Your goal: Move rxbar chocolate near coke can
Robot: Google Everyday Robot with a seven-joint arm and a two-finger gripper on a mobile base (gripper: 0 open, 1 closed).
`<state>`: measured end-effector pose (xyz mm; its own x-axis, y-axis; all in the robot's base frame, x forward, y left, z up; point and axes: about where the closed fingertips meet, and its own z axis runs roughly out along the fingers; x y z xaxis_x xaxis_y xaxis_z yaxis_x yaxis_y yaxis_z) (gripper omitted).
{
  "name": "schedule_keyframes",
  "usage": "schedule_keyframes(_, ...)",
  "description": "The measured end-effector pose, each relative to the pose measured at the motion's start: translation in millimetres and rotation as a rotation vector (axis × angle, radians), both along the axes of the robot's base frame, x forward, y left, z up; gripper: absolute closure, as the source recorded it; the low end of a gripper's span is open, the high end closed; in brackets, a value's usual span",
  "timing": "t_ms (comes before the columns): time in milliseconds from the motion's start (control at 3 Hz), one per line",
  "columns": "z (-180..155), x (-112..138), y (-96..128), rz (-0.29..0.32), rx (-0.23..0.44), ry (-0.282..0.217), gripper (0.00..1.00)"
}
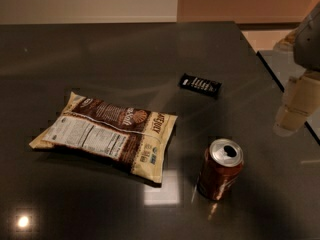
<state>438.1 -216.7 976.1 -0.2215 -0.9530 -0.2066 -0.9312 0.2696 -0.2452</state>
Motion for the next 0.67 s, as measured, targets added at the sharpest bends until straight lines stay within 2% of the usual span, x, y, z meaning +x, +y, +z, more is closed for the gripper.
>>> schedule_keyframes(333,0,0,0,0.000,0.000,0.000,0.00)
schedule_keyframes(667,0,15,2,-0.005,0.018,0.006,0.00)
